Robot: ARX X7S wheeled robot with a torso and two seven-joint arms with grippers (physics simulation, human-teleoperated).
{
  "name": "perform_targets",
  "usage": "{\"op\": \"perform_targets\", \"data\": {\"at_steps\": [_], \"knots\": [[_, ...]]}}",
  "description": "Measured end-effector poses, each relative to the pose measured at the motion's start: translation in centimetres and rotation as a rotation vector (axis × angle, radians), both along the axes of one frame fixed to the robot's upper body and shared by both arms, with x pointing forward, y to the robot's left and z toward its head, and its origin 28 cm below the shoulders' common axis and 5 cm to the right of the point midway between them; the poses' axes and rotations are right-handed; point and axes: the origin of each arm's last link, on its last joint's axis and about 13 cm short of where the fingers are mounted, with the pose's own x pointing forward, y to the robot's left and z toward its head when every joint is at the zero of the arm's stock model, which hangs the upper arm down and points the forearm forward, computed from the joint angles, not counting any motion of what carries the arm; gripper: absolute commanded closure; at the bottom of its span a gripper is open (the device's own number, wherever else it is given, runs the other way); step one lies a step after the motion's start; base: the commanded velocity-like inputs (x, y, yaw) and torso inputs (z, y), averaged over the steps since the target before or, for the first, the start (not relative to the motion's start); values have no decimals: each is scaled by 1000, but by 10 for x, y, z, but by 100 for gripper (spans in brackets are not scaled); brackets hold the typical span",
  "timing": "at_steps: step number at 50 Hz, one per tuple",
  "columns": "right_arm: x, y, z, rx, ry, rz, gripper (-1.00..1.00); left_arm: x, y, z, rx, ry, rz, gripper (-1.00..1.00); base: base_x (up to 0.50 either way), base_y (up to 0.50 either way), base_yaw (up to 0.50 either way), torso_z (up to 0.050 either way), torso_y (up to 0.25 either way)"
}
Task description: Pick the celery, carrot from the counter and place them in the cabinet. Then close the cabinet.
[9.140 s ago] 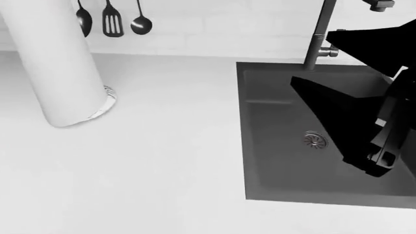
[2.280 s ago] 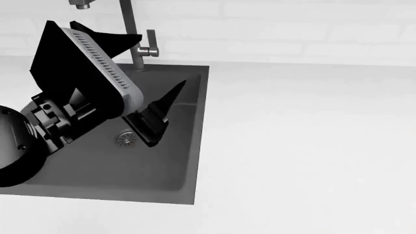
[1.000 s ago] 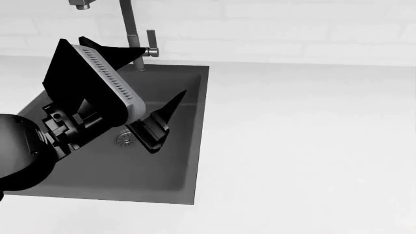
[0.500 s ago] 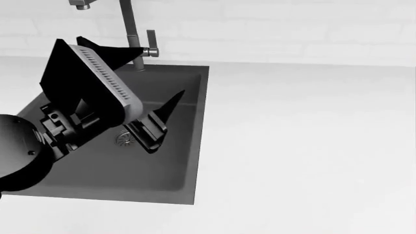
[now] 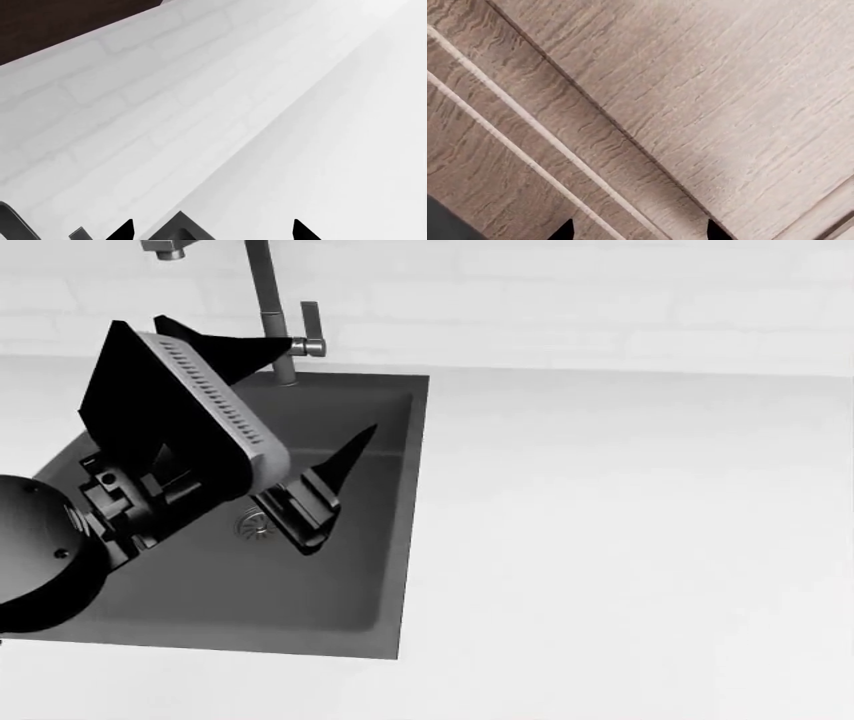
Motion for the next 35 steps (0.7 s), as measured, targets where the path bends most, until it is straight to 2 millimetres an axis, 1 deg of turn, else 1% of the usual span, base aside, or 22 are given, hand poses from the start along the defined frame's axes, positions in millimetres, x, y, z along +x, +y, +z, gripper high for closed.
{"op": "perform_targets", "data": {"at_steps": [8, 14, 22, 35], "knots": [[2, 7, 1, -48, -19, -27, -100, 0, 1, -1, -2, 2, 1, -100, 4, 1, 1, -1, 0], [8, 10, 1, -83, -32, -28, -100, 0, 2, -2, -4, 4, 2, -100, 4, 1, 1, -2, 0], [16, 11, 2, -138, -48, -32, -100, 1, 3, -4, -5, 7, 4, -100, 2, 0, 0, 0, 0], [20, 12, 2, -182, -65, -45, -100, 0, 4, -4, -7, 7, 6, -100, 0, 0, 0, -1, 0]]}}
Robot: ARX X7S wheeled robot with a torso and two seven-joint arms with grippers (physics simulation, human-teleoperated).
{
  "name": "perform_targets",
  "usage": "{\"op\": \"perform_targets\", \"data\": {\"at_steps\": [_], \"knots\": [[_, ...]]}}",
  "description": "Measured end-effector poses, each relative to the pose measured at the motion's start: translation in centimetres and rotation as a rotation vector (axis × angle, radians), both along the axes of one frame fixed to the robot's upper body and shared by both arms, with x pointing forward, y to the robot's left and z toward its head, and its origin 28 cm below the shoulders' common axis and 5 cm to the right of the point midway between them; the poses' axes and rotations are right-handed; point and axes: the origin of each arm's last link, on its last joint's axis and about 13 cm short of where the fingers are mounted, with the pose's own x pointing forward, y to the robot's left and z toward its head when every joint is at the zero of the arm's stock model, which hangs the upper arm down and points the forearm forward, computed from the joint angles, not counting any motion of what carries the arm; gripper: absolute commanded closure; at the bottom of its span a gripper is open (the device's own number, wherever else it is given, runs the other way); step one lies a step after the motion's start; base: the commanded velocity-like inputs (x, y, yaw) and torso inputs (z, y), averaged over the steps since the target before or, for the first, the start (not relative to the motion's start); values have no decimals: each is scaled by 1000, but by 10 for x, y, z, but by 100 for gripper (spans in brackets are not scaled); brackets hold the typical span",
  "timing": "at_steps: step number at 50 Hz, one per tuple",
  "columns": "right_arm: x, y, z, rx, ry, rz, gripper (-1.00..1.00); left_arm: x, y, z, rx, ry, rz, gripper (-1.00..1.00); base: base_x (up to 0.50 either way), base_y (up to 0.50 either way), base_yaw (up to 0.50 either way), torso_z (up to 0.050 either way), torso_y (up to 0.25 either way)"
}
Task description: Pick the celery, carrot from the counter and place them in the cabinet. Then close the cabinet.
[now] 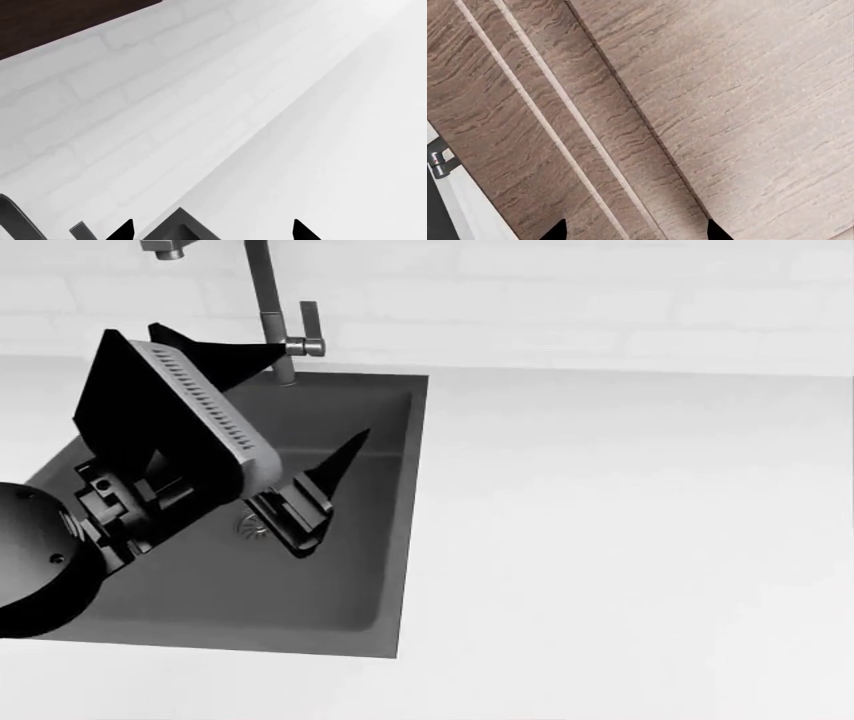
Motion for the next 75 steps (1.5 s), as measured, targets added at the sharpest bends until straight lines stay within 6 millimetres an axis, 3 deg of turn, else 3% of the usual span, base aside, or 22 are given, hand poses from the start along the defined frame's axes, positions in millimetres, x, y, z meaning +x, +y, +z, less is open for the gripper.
{"op": "perform_targets", "data": {"at_steps": [27, 42, 58, 75], "knots": [[7, 9, -4, 30, -11, -25, -100, 1, 2, -3, 22, 11, 6, -100, 0, 0, 0, 0, -3], [-12, 14, 5, -2, -133, -49, -100, 1, 3, -5, 31, 17, 0, -100, 0, 0, 0, 0, -147], [-9, 14, 3, 40, -123, -32, -100, 1, 3, -6, 25, 15, -12, -100, 0, 0, 0, 0, -9], [-30, 17, 10, 16, -223, -55, -100, 1, 3, -7, 35, 8, -18, -100, 0, 0, 0, 0, -103]]}}
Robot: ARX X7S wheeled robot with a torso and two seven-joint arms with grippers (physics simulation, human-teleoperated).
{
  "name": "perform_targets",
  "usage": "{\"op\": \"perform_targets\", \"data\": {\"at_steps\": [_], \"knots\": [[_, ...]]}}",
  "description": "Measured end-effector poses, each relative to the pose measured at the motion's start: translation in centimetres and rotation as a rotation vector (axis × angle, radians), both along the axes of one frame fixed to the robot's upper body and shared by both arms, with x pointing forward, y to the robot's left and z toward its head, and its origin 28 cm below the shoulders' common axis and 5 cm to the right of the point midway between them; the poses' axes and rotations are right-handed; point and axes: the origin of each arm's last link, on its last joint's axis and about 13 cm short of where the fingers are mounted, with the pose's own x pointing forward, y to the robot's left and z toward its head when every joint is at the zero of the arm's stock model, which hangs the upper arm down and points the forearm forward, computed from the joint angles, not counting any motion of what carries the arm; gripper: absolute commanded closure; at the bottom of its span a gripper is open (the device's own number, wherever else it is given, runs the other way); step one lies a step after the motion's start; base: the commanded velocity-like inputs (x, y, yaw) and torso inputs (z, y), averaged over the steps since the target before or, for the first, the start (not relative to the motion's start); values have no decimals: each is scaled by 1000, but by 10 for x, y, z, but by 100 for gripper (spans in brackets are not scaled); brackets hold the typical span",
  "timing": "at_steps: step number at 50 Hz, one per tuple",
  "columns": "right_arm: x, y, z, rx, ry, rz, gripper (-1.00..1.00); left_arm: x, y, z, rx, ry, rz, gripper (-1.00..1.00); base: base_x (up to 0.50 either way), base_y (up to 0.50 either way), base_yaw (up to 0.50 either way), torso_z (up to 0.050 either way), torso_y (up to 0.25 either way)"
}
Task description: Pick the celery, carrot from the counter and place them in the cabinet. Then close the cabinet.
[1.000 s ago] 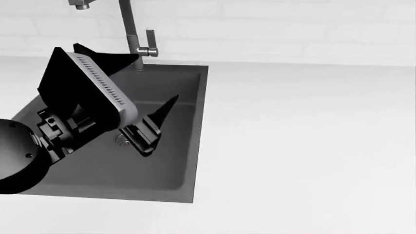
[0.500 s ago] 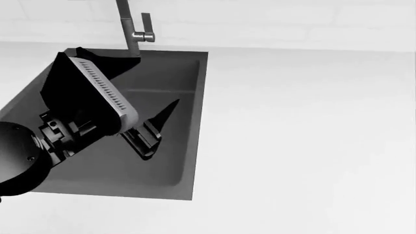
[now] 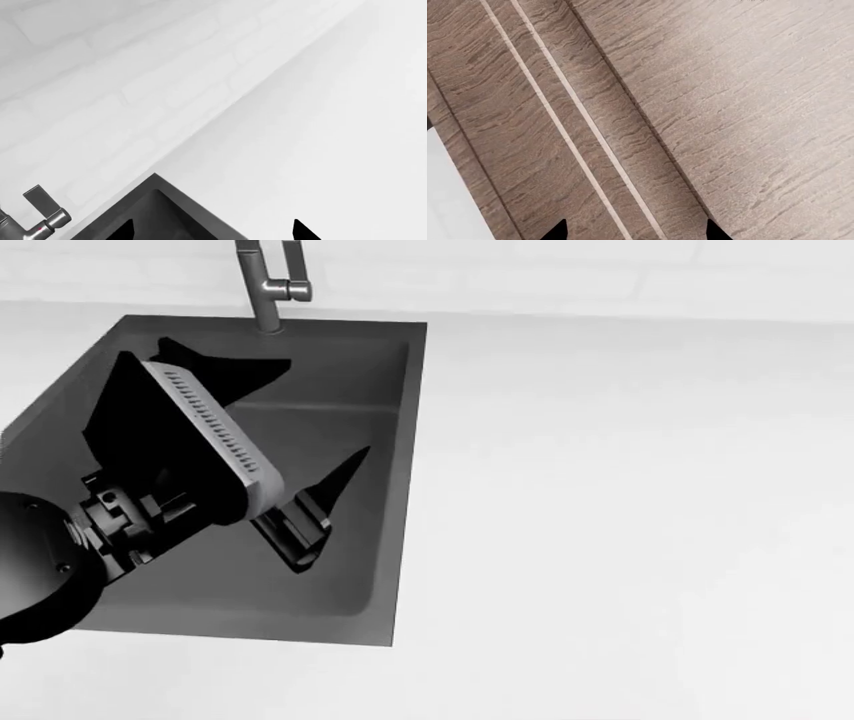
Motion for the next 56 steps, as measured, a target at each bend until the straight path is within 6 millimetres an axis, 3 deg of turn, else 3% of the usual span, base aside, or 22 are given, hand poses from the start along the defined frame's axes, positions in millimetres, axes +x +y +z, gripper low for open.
{"op": "perform_targets", "data": {"at_steps": [10, 17, 25, 41, 56], "knots": [[-2, 0, 0, 8, -3, 7, -100, -1, 0, 1, 1, -2, -6, -100, 0, 0, 0, 0, 9], [22, -10, -10, 75, 142, -6, -100, -1, 0, 0, -2, 2, -13, -100, 0, 0, 0, 0, 250], [34, -23, -17, 125, 225, -32, -100, -1, 0, 1, -7, 2, -16, -100, 0, 0, 0, 0, 250], [34, -44, -18, 153, 265, -39, -100, -2, 3, 5, -23, -9, -8, -100, 0, 0, 0, 0, 244], [25, -78, -23, 203, 278, -44, -100, -4, 8, 6, -54, -33, 22, -100, 0, 0, 0, 0, 30]]}}
